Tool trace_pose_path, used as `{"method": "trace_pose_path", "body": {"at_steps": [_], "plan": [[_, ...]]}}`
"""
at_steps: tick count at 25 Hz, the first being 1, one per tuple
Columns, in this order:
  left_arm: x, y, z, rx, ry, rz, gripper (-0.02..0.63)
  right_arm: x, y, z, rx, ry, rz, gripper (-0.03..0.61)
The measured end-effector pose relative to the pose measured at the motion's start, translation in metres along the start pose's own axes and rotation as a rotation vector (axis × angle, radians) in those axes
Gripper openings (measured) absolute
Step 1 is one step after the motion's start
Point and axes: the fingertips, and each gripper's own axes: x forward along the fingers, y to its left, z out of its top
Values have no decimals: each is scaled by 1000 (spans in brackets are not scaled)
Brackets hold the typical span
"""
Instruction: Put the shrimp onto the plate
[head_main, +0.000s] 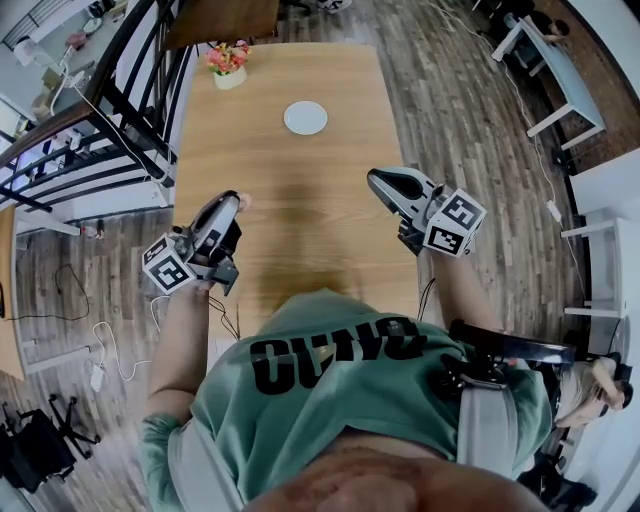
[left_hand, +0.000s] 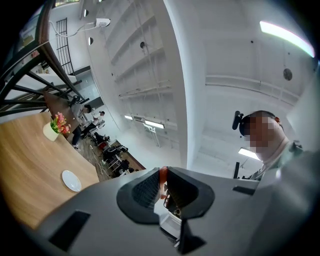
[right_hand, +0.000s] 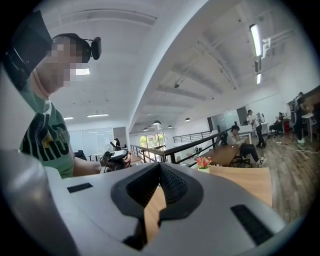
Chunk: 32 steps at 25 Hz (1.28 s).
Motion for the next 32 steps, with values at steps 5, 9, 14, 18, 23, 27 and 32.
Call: {"method": "trace_pose_path", "body": {"at_steps": [5, 9, 14, 18, 23, 27, 32], "plan": [[15, 23, 4, 42, 31, 59, 48, 6, -26, -1, -10, -18, -32, 8], [39, 54, 8, 69, 72, 103, 48, 18, -65, -8, -6, -29, -51, 8], [61, 97, 21, 105, 126, 138, 48, 45, -101, -16, -5, -29, -87, 8], [91, 139, 22, 112, 154, 169, 47, 59, -140, -27, -8, -20, -106, 8], [115, 201, 12, 102, 204, 225, 48, 87, -181, -45, -11, 0, -120, 8], [136, 256, -4, 104, 237, 253, 48, 112, -217, -71, -15, 37, -122, 8], [156, 317, -22, 85, 269, 284, 48, 144, -251, -106, -4, 76, -121, 8]]}}
